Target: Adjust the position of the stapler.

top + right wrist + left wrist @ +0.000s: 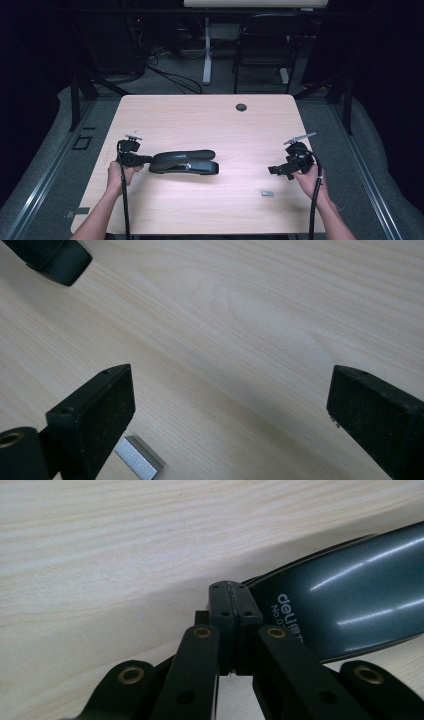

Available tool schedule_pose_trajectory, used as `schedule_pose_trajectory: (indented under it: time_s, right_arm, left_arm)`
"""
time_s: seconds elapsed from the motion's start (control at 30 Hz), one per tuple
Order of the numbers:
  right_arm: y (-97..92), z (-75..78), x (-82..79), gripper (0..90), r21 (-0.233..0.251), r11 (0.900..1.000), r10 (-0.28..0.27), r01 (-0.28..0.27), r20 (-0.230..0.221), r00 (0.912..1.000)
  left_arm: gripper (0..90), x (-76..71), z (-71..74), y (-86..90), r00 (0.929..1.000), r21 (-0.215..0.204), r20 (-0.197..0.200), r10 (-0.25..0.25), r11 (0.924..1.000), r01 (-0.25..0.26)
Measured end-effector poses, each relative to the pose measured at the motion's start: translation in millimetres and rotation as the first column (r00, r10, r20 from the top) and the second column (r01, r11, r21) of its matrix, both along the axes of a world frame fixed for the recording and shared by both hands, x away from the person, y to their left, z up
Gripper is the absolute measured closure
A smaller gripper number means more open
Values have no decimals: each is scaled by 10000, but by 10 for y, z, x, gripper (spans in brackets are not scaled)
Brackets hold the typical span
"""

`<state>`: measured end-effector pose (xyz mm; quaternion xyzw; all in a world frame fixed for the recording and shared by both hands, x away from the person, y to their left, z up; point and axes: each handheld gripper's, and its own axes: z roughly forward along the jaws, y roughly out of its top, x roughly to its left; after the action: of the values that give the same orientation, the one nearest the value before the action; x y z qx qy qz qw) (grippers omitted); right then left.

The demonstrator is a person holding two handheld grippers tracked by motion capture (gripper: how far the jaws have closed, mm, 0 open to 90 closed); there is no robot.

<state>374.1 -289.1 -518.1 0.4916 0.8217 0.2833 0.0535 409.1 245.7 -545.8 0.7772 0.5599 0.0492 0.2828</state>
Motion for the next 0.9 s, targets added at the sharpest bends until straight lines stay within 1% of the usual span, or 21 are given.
schedule_pose_trajectory:
  time_s: [0.03, 0.1, 0.17, 0.23, 0.3, 0.33, 0.4, 0.47, 0.5, 0.77, 0.9]
  right_arm:
    - [9, 0, -3, 48, 37, 10000, 78, -78, -5, 10000]
    - [13, 2, -5, 48, 33, 10000, 81, -80, -27, 10000]
    - [27, 6, -8, 48, -9, 10000, 96, -96, -19, 10000]
    - [31, -1, -6, 48, 1, 9999, 139, -139, -35, 9999]
    - [32, -5, -6, 48, -103, 9997, 208, -209, -65, 9998]
    - [32, -5, -6, 48, -103, 9997, 208, -209, -65, 9998]
    - [42, -10, -8, 48, -64, 9997, 255, -255, -77, 9996]
    - [45, -11, -8, 48, -67, 9996, 275, -275, -62, 9996]
    - [49, -11, -7, 48, -130, 9994, 319, -319, -41, 9995]
    - [72, -26, -10, 50, -102, 9994, 316, -317, -98, 9995]
    - [74, -25, -8, 50, -146, 9991, 393, -395, -137, 9991]
  left_arm:
    - [900, -8, 8, -38, 10000, 78, -59, -73, 9999, 73]
    - [900, -12, 10, -54, 9999, 116, -65, -151, 9998, 152]
    - [900, -29, 13, -114, 9997, -54, -120, -197, 9998, 196]
    - [900, -48, 29, -156, 9993, -45, -142, -351, 9994, 350]
    - [900, -74, 51, -202, 9989, -5, -76, -460, 9989, 460]
    - [900, -74, 51, -202, 9989, -5, -76, -460, 9989, 460]
    - [900, -90, 71, -261, 9977, 0, 5, -684, 9977, 684]
    - [900, -92, 70, -286, 9976, -2, 26, -693, 9976, 693]
    - [900, -92, 68, -321, 9968, -22, 41, -793, 9969, 793]
    - [900, -94, 55, -396, 9941, 29, 104, -1083, 9941, 1083]
    - [900, -86, 42, -411, 9931, -59, 105, -1165, 9932, 1166]
